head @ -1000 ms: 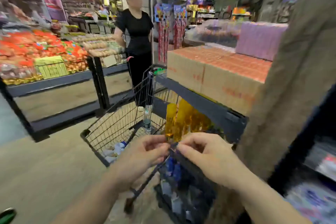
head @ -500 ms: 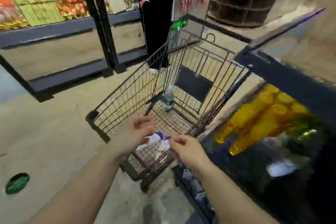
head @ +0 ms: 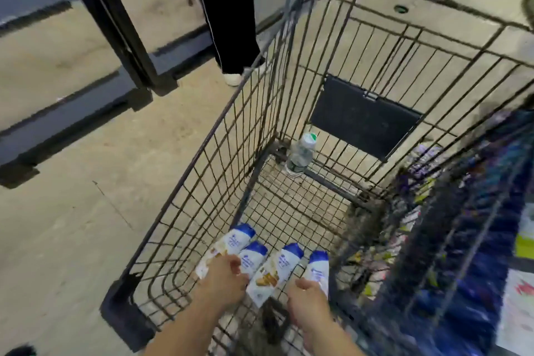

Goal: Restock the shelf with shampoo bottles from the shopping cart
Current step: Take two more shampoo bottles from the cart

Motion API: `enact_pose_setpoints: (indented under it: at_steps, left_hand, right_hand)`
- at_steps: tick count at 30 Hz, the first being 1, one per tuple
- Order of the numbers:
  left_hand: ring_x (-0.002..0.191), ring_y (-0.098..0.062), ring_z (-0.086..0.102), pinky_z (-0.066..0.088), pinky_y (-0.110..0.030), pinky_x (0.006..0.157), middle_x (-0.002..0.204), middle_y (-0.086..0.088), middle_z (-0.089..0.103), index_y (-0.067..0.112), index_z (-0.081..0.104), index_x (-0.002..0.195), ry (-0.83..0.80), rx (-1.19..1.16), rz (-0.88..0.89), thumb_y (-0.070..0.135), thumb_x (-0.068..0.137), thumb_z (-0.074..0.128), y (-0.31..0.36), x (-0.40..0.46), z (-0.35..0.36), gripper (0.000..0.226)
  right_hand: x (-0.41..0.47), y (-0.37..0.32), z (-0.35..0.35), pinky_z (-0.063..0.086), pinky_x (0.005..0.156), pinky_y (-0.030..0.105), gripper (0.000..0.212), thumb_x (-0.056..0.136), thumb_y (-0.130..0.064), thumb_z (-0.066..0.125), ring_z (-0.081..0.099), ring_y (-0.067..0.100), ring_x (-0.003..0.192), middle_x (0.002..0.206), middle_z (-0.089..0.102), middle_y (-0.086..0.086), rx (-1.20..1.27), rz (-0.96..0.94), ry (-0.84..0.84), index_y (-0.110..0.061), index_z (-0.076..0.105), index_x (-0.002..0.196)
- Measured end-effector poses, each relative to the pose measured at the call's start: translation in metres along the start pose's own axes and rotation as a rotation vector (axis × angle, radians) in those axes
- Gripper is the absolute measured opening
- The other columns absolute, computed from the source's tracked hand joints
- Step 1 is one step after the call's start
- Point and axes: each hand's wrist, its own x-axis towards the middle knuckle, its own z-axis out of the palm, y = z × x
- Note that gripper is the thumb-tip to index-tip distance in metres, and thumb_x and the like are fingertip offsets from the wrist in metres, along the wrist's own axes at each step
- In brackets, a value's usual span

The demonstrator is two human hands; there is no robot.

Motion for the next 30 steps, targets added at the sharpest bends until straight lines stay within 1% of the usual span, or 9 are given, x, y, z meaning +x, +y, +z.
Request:
enact_pose_setpoints:
  at_steps: [3, 6, 10, 13, 17, 21, 24, 25, 30]
  left_hand:
    - [0.11, -0.024, 0.06, 0.048, -0.036, 0.098, 0.127, -0.006, 0.061, 0.016, 0.056, 0.127, -0.038, 0.215, 0.019, 0.021, 0.085, 0.063, -0.009, 0.049, 0.021, 0.043]
    - [0.11, -0.025, 0.058, 0.047, -0.034, 0.094, 0.123, -0.004, 0.06, 0.023, 0.052, 0.122, 0.002, 0.431, 0.008, 0.03, 0.084, 0.059, -0.018, 0.071, 0.039, 0.039]
    - [0.121, -0.024, 0.053, 0.045, -0.039, 0.101, 0.134, -0.006, 0.054, 0.017, 0.047, 0.132, -0.012, 0.743, 0.118, 0.047, 0.08, 0.062, -0.03, 0.083, 0.059, 0.062]
    - [0.106, -0.024, 0.059, 0.049, -0.036, 0.085, 0.115, -0.004, 0.062, 0.018, 0.055, 0.112, -0.038, 0.671, 0.047, 0.059, 0.067, 0.069, -0.032, 0.087, 0.063, 0.063]
    - [0.097, -0.023, 0.064, 0.048, -0.032, 0.074, 0.104, 0.0, 0.064, 0.019, 0.046, 0.112, -0.207, 0.288, -0.061, 0.034, 0.068, 0.08, -0.03, 0.076, 0.057, 0.057]
    - [0.052, -0.009, 0.058, 0.052, -0.023, 0.048, 0.067, 0.002, 0.065, 0.018, 0.06, 0.08, -0.291, 0.114, 0.022, 0.016, 0.065, 0.081, -0.004, 0.042, 0.033, 0.026]
    - [0.057, -0.017, 0.064, 0.055, -0.035, 0.046, 0.075, -0.007, 0.072, 0.011, 0.063, 0.088, -0.347, 0.038, 0.119, 0.013, 0.062, 0.082, 0.023, 0.002, 0.001, 0.033]
    - [0.058, -0.017, 0.066, 0.054, -0.031, 0.044, 0.077, -0.008, 0.073, 0.009, 0.063, 0.095, -0.369, 0.004, 0.139, 0.012, 0.064, 0.082, 0.032, -0.015, -0.01, 0.037]
    - [0.079, -0.029, 0.074, 0.061, -0.045, 0.072, 0.09, -0.012, 0.076, 0.019, 0.059, 0.102, -0.404, -0.096, 0.418, 0.015, 0.067, 0.084, 0.069, -0.13, -0.043, 0.042]
  right_hand:
    - [0.038, 0.001, 0.03, 0.045, 0.099, 0.035, 0.056, 0.084, -0.026, 0.067, 0.054, 0.032, 0.117, 0.129, 0.057, 0.016, 0.071, 0.099, 0.104, -0.003, 0.049, 0.131]
    - [0.067, 0.009, 0.052, 0.045, 0.1, 0.037, 0.055, 0.085, -0.028, 0.066, 0.055, 0.034, 0.117, 0.127, 0.057, 0.017, 0.094, 0.089, 0.164, -0.003, 0.047, 0.129]
    - [0.082, 0.014, 0.062, 0.041, 0.088, 0.028, 0.057, 0.08, -0.025, 0.073, 0.057, 0.033, 0.113, 0.118, 0.06, 0.015, 0.099, 0.105, 0.257, -0.003, 0.047, 0.125]
    - [0.082, 0.024, 0.058, 0.046, 0.08, 0.028, 0.047, 0.076, -0.015, 0.076, 0.063, 0.028, 0.101, 0.103, 0.063, 0.008, 0.092, 0.1, 0.236, -0.004, 0.051, 0.114]
    - [0.068, 0.05, 0.052, 0.059, 0.063, 0.042, 0.054, 0.059, -0.017, 0.084, 0.07, 0.027, 0.069, 0.089, 0.074, 0.014, 0.184, 0.087, 0.106, -0.007, 0.061, 0.107]
    - [0.025, 0.049, 0.033, 0.054, 0.053, 0.033, 0.053, 0.065, -0.014, 0.083, 0.068, 0.024, 0.066, 0.09, 0.073, 0.016, 0.241, -0.018, 0.031, -0.005, 0.058, 0.111]
    - [-0.028, 0.03, 0.009, 0.056, 0.056, 0.031, 0.049, 0.073, -0.012, 0.08, 0.071, 0.023, 0.078, 0.098, 0.073, 0.012, 0.282, -0.138, -0.033, -0.013, 0.054, 0.114]
    - [-0.05, 0.024, 0.0, 0.057, 0.061, 0.031, 0.048, 0.074, -0.012, 0.079, 0.071, 0.021, 0.084, 0.101, 0.073, 0.008, 0.3, -0.188, -0.056, -0.016, 0.053, 0.114]
    - [-0.168, 0.015, -0.057, 0.059, 0.067, 0.031, 0.038, 0.078, -0.016, 0.077, 0.07, 0.011, 0.076, 0.094, 0.075, 0.001, 0.268, -0.482, -0.042, -0.02, 0.057, 0.109]
